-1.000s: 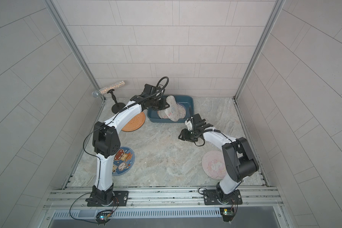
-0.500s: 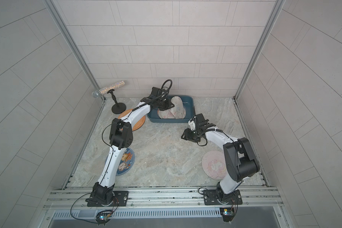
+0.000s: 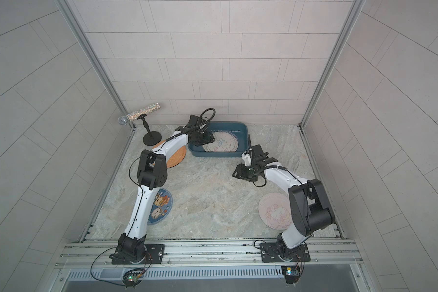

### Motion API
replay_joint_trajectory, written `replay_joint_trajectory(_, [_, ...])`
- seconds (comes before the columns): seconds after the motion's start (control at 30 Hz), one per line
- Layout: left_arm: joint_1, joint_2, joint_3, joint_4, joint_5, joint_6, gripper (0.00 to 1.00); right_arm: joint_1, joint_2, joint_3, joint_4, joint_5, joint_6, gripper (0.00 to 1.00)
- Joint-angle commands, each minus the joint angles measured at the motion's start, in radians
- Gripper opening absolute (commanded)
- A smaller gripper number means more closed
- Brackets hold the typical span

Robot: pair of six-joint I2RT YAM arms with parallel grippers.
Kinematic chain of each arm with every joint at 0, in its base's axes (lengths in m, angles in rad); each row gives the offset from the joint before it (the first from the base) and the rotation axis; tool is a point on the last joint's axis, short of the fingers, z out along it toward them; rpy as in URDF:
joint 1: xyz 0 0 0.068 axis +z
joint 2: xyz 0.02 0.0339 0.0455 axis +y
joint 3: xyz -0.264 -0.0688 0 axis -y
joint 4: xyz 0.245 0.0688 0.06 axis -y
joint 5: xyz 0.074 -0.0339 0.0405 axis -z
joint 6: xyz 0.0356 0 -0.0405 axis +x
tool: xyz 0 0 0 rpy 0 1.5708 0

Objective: Put the coasters into the storage box
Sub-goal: Place the coaster in the storage box.

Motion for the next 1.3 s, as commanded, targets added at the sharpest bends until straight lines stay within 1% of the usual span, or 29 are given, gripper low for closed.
replay_joint_trajectory(0.0, [-0.006,-0.088,-0.027,-0.007,-0.035,0.030,0.76,-0.008,-0.040,-0.006,-0.033,0.033,-0.014,0.56])
replay_joint_trajectory(0.2, [-0.008,-0.162,-0.105,0.028,-0.017,0.036,0.82,-0.022,-0.066,-0.026,-0.059,0.061,-0.019,0.57])
replay_joint_trajectory(0.3, [-0.010,-0.217,-0.174,0.060,0.007,0.036,0.85,-0.043,-0.082,-0.045,-0.080,0.093,-0.024,0.59])
replay_joint_trajectory(0.4, [-0.014,-0.287,-0.268,0.093,0.023,0.036,0.87,-0.072,-0.107,-0.067,-0.120,0.149,-0.030,0.64])
replay_joint_trajectory(0.57, [-0.028,-0.408,-0.442,0.153,0.026,0.029,0.90,-0.123,-0.163,-0.110,-0.218,0.278,-0.029,0.77])
replay_joint_trajectory(0.63, [-0.035,-0.452,-0.505,0.173,0.028,0.024,0.91,-0.143,-0.191,-0.132,-0.253,0.325,-0.020,0.83])
replay_joint_trajectory(0.77, [-0.050,-0.513,-0.595,0.196,0.034,0.016,0.94,-0.193,-0.261,-0.190,-0.285,0.384,0.020,0.94])
replay_joint_trajectory(0.83, [-0.056,-0.536,-0.629,0.197,0.044,0.011,0.95,-0.241,-0.302,-0.227,-0.304,0.410,0.051,0.99])
replay_joint_trajectory(1.03, [-0.063,-0.581,-0.691,0.197,0.055,0.010,0.96,-0.351,-0.389,-0.296,-0.347,0.480,0.094,1.00])
replay_joint_trajectory(1.2, [-0.063,-0.600,-0.714,0.193,0.062,0.017,0.97,-0.395,-0.387,-0.304,-0.405,0.549,0.161,1.00])
replay_joint_trajectory(1.27, [-0.063,-0.600,-0.715,0.185,0.070,0.020,0.97,-0.411,-0.385,-0.309,-0.421,0.553,0.181,1.00])
